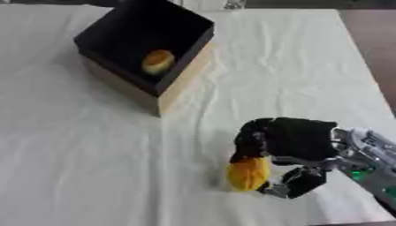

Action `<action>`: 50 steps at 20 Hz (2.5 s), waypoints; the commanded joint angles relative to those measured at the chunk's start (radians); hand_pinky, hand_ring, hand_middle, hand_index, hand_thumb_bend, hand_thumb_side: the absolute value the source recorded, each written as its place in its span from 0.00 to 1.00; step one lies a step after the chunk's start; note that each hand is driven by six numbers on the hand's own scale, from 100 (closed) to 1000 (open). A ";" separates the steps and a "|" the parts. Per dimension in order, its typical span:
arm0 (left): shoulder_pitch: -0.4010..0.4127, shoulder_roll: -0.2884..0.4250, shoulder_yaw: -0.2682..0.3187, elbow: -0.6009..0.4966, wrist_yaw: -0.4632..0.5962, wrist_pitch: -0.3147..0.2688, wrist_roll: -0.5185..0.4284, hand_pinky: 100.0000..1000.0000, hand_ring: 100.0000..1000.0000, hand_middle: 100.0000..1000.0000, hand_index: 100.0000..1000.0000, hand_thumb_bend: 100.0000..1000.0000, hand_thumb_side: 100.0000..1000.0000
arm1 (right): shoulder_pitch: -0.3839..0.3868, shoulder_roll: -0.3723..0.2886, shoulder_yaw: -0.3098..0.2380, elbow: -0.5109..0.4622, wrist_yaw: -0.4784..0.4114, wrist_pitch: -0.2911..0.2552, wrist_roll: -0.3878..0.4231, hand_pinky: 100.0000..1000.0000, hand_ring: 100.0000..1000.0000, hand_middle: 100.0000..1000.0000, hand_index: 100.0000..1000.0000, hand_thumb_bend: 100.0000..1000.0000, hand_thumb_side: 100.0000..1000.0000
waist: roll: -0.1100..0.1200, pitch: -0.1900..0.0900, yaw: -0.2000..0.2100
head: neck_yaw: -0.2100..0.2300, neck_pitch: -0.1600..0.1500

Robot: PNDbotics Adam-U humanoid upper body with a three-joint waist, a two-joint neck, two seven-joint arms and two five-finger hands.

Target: Pick up objects on the table and place them in the box.

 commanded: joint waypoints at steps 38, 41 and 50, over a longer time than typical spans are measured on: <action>-0.101 0.018 -0.039 -0.016 0.033 -0.021 -0.039 0.82 0.79 0.74 0.88 0.23 0.50 | -0.961 0.229 -0.045 0.791 -0.381 0.016 -0.020 0.84 0.72 0.33 0.64 0.00 0.00 | -0.062 0.022 0.148 | -0.140 -0.074; -0.110 0.015 -0.041 -0.016 0.037 -0.023 -0.042 0.82 0.79 0.74 0.88 0.23 0.50 | -0.968 0.253 -0.047 0.857 -0.326 -0.034 -0.012 0.85 0.74 0.37 0.67 0.00 0.00 | -0.067 0.027 0.164 | -0.150 -0.079; -0.115 0.007 -0.041 -0.016 0.041 -0.020 -0.046 0.82 0.78 0.74 0.88 0.23 0.50 | -0.963 0.270 -0.039 0.926 -0.203 -0.161 0.094 0.89 0.87 0.65 0.88 0.10 0.00 | -0.073 0.031 0.176 | -0.166 -0.071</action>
